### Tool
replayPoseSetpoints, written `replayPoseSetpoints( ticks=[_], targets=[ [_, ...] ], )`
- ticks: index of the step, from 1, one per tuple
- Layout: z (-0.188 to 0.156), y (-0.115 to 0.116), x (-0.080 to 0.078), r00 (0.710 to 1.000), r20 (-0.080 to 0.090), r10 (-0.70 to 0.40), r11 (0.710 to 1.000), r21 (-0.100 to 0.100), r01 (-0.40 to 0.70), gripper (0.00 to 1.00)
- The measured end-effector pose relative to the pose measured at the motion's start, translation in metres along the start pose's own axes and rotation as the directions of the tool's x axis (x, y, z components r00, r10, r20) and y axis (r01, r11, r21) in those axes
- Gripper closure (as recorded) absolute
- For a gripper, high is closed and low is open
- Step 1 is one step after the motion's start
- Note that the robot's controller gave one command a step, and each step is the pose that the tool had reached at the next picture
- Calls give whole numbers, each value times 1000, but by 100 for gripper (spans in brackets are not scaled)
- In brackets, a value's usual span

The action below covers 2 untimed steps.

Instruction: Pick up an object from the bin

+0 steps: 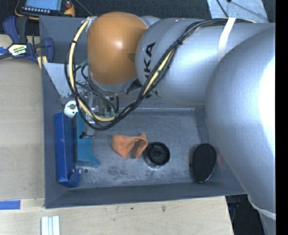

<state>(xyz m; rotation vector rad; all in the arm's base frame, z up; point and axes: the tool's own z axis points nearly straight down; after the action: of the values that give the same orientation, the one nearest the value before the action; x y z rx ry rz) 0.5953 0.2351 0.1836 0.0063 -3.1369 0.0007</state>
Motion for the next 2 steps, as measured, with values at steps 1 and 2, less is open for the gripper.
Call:
replayPoseSetpoints(
  ticks=[1, 2],
  targets=[
    [-5, -1, -1, 1000, 7, 4, 1000, -2, -3, 0],
    [-5, -2, -1, 1000, 7, 5, 1000, -2, -5, 0]
  ],
)
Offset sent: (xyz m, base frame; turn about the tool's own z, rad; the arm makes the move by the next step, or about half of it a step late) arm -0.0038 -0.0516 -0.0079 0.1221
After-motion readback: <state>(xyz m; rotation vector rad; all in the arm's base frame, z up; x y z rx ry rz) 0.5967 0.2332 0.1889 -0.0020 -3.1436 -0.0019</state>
